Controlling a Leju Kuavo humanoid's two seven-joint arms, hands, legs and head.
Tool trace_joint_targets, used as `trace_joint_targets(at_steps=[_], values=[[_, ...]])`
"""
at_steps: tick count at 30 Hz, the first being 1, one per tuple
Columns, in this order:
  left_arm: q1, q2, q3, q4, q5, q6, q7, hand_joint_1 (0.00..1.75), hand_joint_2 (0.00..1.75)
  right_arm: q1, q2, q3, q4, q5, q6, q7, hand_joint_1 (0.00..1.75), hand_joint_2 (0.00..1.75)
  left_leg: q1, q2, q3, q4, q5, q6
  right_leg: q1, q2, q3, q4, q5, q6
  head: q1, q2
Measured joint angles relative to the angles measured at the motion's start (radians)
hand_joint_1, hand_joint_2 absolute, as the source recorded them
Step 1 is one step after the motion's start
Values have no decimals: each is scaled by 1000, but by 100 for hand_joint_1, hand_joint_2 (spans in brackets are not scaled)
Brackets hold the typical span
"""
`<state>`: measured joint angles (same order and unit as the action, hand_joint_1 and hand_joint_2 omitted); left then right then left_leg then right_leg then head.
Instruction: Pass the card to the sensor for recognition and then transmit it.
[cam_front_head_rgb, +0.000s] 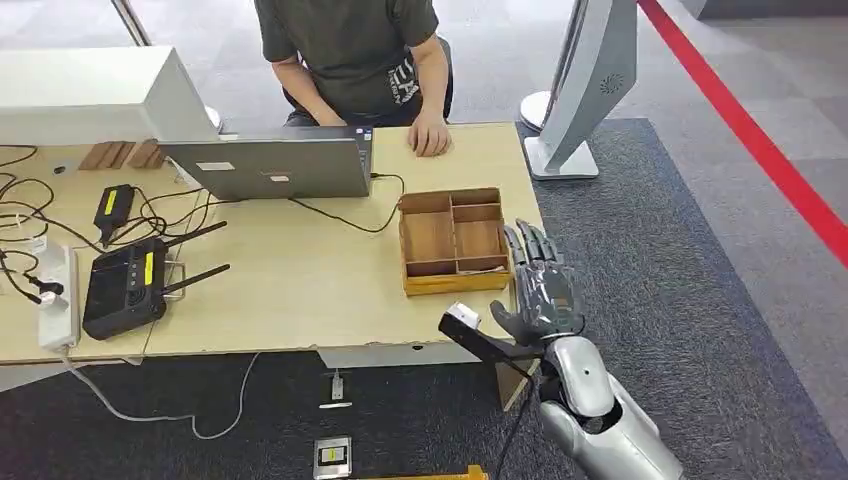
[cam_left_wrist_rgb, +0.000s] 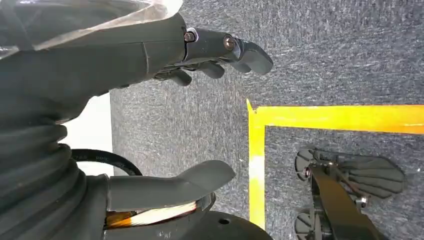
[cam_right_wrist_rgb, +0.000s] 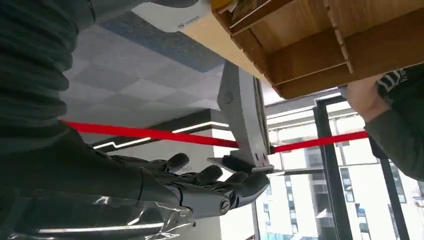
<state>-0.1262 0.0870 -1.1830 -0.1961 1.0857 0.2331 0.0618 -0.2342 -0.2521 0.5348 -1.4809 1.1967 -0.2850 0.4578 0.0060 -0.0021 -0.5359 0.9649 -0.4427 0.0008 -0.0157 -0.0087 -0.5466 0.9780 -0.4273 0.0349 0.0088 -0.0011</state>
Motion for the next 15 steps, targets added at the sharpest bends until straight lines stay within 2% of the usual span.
trace_joint_targets(at_steps=[11,15], values=[[0,0,0,0,-2,-2,1,0,175,-30,39,18,94,-6,0,-18,0,175,0,0,0,0,0,0,0,0,0,0,0,0,0,0],[1,0,0,0,-3,-2,10,0,175,-49,48,23,128,17,22,-24,0,175,0,0,0,0,0,0,0,0,0,0,0,0,0,0]])
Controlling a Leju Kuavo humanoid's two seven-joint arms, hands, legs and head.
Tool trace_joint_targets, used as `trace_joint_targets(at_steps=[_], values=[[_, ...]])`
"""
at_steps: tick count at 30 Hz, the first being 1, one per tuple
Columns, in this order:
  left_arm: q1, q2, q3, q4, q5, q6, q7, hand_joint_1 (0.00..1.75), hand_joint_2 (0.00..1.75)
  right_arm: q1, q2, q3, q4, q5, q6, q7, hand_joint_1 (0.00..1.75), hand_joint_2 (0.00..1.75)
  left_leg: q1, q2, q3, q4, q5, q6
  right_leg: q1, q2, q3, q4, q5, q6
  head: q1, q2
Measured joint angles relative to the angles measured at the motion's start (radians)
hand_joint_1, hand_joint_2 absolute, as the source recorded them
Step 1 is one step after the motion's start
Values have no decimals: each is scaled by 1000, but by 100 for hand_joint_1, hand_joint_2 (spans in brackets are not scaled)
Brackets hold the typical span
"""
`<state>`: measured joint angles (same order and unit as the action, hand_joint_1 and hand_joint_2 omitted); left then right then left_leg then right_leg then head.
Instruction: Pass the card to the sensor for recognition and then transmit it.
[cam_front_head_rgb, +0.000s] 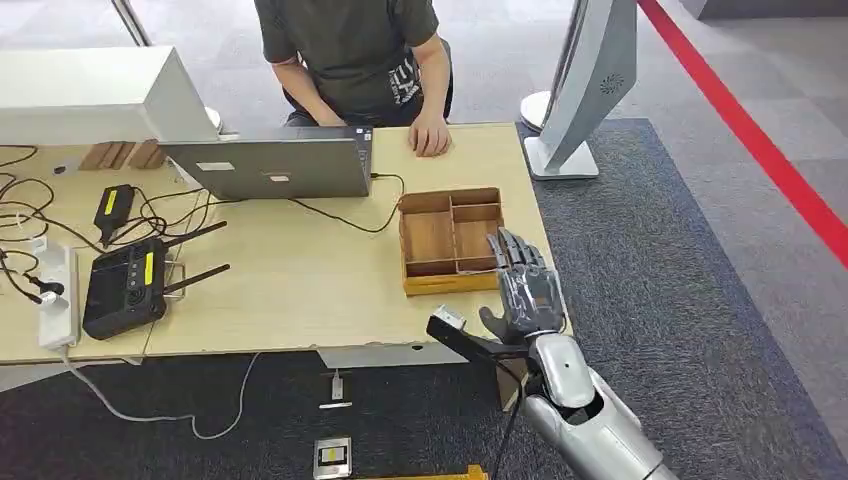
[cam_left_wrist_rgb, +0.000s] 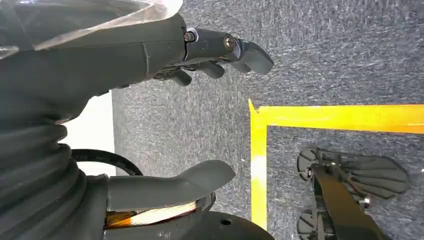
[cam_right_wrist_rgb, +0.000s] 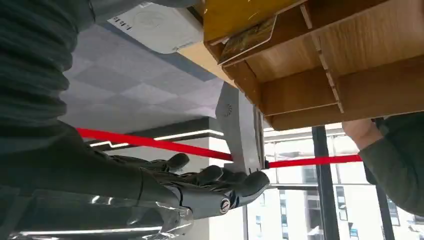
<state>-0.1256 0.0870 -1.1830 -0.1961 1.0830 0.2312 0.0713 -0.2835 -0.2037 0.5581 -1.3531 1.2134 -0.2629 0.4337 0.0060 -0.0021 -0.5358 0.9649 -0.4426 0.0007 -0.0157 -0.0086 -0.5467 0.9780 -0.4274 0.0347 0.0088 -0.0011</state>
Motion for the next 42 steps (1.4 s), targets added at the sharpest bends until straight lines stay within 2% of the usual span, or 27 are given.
trace_joint_targets(at_steps=[5,12,18,42], values=[[0,0,0,0,-12,-5,0,0,175,-26,1,2,23,39,31,8,0,175,0,0,0,0,0,0,0,0,0,0,0,0,0,0],[-1,0,0,0,-21,-14,0,0,175,-81,29,12,122,64,0,-25,0,175,0,0,0,0,0,0,0,0,0,0,0,0,0,0],[-1,0,0,0,-27,-19,-2,0,175,-113,50,24,194,76,-2,-26,0,175,0,0,0,0,0,0,0,0,0,0,0,0,0,0],[-1,0,0,0,-39,-23,0,0,175,-125,61,29,322,67,-2,-17,0,175,0,0,0,0,0,0,0,0,0,0,0,0,0,0]])
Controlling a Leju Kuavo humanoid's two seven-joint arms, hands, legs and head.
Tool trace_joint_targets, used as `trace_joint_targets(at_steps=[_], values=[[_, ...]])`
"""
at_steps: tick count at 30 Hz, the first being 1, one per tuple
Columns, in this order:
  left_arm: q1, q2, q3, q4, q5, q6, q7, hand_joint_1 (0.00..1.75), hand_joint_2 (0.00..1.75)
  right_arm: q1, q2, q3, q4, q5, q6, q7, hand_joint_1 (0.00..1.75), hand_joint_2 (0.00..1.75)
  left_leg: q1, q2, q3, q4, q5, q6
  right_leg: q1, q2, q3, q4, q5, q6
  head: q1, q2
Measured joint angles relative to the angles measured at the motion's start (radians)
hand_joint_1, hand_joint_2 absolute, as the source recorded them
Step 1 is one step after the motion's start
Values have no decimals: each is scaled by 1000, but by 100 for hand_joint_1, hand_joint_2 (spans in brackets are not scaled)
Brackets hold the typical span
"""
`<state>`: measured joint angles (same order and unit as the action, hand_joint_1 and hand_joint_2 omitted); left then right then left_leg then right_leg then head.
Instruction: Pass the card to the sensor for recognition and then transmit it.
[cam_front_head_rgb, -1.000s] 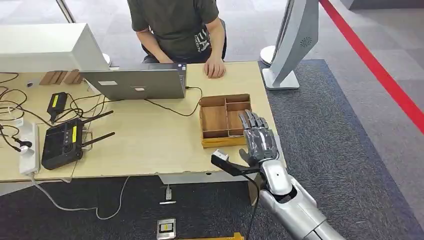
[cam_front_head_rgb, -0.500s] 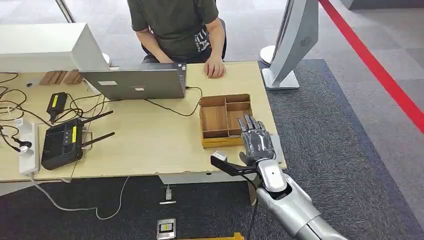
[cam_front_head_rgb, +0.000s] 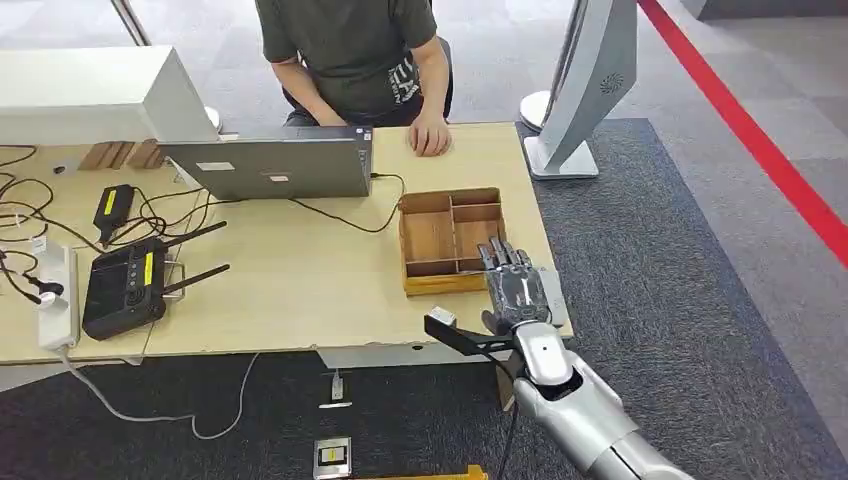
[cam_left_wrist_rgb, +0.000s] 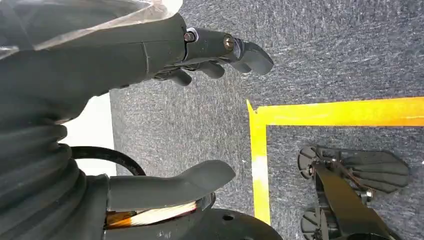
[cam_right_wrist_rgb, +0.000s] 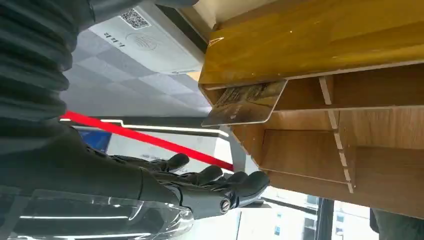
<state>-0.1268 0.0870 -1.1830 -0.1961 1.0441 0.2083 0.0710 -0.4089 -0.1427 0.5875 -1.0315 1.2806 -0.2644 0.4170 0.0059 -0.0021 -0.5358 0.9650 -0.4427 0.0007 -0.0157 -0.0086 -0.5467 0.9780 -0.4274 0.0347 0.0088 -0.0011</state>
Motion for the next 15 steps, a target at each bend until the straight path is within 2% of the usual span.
trace_joint_targets(at_steps=[15], values=[[0,0,-2,0,-21,-10,1,0,175,-7,3,-3,63,8,-38,-11,0,175,0,0,0,0,0,0,0,0,0,0,0,0,0,0]])
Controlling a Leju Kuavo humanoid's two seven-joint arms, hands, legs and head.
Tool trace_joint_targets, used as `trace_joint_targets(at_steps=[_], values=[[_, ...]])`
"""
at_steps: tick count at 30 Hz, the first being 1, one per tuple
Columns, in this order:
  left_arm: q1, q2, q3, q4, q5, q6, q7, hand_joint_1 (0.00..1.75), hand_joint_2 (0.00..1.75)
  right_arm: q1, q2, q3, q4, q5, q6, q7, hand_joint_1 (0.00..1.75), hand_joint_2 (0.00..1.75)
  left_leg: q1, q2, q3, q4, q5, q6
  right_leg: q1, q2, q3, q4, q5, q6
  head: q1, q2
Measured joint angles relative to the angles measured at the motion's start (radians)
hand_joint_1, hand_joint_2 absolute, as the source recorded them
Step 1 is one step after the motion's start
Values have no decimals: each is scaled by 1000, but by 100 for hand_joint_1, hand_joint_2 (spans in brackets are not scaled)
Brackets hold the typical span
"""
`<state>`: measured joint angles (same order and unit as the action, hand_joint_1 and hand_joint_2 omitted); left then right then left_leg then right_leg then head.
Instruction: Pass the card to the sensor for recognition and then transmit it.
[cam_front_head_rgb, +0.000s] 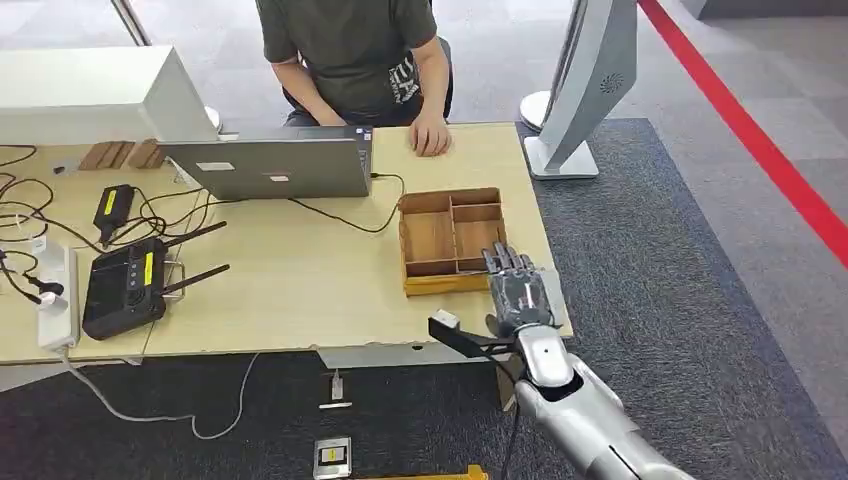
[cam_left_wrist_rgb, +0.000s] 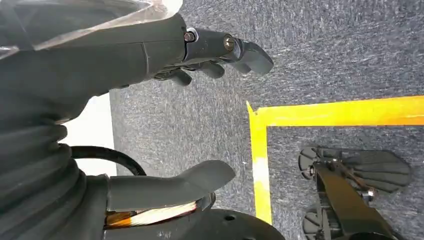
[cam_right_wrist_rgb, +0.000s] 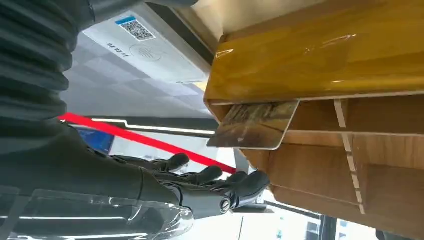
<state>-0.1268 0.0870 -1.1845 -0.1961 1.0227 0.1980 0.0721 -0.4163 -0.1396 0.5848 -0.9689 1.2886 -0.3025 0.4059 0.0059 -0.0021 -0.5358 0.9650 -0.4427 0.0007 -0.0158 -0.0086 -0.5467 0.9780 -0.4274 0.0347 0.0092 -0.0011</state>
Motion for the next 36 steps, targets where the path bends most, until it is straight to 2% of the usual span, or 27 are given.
trace_joint_targets(at_steps=[18,36], values=[[0,0,-6,0,-22,-10,-2,0,175,-26,5,-6,53,18,-8,8,0,175,0,0,0,0,0,0,0,0,0,0,0,0,0,0],[0,0,-24,0,-27,-19,4,0,175,-25,20,-16,47,64,0,4,0,175,0,0,0,0,0,0,0,0,0,0,0,0,0,0]])
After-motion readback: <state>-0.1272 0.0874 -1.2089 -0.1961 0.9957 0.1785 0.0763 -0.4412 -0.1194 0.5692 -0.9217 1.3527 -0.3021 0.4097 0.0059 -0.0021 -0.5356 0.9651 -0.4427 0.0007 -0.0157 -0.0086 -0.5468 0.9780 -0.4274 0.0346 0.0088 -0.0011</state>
